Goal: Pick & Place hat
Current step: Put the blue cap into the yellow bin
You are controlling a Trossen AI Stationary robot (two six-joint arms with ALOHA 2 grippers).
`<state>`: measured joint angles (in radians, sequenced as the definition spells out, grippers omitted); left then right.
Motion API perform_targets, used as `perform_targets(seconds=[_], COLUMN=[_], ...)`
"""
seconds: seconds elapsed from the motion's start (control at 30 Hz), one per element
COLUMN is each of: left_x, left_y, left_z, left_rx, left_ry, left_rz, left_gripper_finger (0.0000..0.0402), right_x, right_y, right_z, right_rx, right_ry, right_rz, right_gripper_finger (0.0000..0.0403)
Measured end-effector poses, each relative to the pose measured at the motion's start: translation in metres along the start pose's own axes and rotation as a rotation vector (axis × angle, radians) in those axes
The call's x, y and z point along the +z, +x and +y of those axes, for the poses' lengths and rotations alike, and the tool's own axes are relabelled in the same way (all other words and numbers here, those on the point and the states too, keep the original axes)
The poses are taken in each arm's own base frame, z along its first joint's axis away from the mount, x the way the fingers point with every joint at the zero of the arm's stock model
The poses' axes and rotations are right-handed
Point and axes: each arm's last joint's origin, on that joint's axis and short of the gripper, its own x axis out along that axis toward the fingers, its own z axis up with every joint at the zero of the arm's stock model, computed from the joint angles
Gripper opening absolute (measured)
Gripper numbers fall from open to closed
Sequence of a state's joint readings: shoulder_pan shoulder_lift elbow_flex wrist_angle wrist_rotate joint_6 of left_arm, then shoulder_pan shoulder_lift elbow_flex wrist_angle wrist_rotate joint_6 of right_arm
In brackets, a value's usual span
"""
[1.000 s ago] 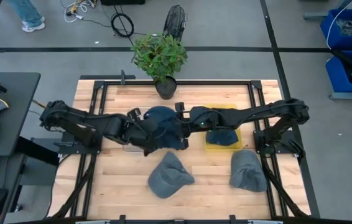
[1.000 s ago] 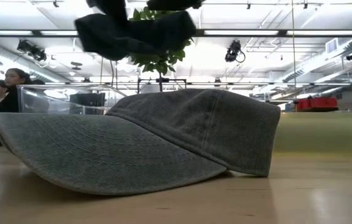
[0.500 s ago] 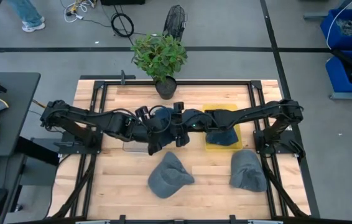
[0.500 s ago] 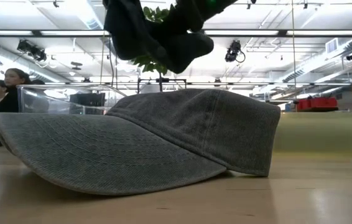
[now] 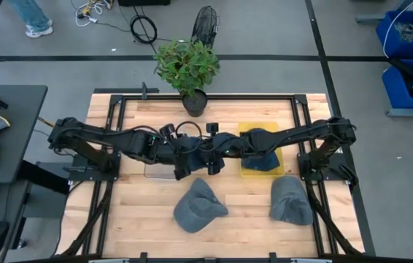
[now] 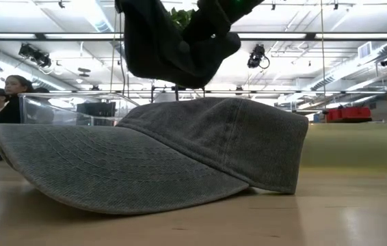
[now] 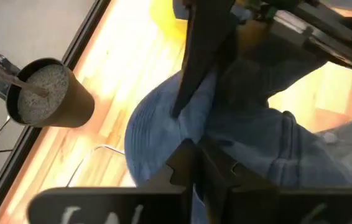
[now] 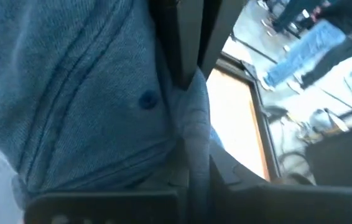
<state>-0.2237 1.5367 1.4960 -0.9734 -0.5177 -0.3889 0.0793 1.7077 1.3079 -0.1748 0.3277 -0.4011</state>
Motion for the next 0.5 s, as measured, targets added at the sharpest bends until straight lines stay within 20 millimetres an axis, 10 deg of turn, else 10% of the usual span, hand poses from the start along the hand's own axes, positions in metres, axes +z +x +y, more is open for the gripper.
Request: perform_targets(seconds=[0.3,0.5], left_x=[0.000,-0.001], left_y=[0.011,0.007], left_z=[-0.001,-0.001], left_rx=[0.034,0.042], left_ry=[0.010,0.005], left_rz=[0.030,0.017], left_gripper_finger=[0.0100,0.0105], right_x=[-0.020,-0.035], right_y=[-0.018,-0.065], right_z=[0.013,0.016], right_rx=[-0.197,-0.289], right_ry=[-0.114,-0.148], right_rz=[0.329,0.547], right_gripper_finger=[0.0029,0.0023])
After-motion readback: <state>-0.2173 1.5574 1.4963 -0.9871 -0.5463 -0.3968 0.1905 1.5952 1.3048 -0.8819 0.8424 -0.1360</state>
